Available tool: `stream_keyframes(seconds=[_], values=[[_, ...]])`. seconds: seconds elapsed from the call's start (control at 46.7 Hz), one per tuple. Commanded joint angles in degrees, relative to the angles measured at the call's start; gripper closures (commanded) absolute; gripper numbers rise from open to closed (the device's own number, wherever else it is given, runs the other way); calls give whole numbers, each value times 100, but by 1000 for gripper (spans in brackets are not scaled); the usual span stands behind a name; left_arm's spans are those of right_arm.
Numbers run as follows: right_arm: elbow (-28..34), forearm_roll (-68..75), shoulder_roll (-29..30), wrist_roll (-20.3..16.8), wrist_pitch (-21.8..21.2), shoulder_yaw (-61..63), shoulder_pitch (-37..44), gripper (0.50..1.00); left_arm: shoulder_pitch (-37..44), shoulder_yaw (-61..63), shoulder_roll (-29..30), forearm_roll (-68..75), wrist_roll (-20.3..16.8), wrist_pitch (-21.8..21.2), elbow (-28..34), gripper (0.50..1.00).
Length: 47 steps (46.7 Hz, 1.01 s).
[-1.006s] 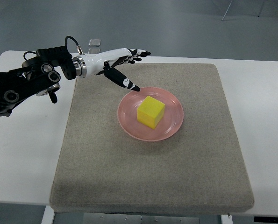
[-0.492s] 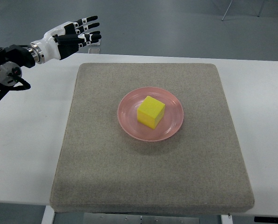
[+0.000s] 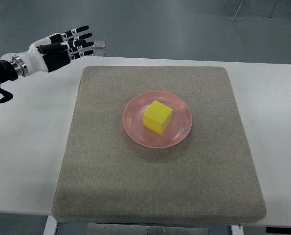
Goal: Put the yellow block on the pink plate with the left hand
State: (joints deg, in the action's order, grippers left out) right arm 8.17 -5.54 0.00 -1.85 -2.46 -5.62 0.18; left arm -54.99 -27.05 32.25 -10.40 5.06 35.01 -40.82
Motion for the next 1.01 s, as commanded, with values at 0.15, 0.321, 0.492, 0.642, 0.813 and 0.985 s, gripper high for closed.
stream_keyframes(seconds=[0.15,0.321,0.492,0.642,0.813,0.985], values=[[0,0,0,0,0,0,0,576,164,-11,1,-155,162,-1,-13,504],[0,0,0,0,-35,17,0,576,199,-11,45,-155,162,-1,-13,504],[18,0,0,0,-61,-9,-9,576,199,-20,71,-155,162,-1,-13,504],[18,0,0,0,-61,-9,-9,576,199,-20,80,-155,162,-1,-5,504],[17,0,0,0,-61,9,-9,576,190,-20,71,-146,162,-1,-5,504],[18,0,0,0,-61,0,-26,576,164,-20,71,-146,162,-1,-13,504]])
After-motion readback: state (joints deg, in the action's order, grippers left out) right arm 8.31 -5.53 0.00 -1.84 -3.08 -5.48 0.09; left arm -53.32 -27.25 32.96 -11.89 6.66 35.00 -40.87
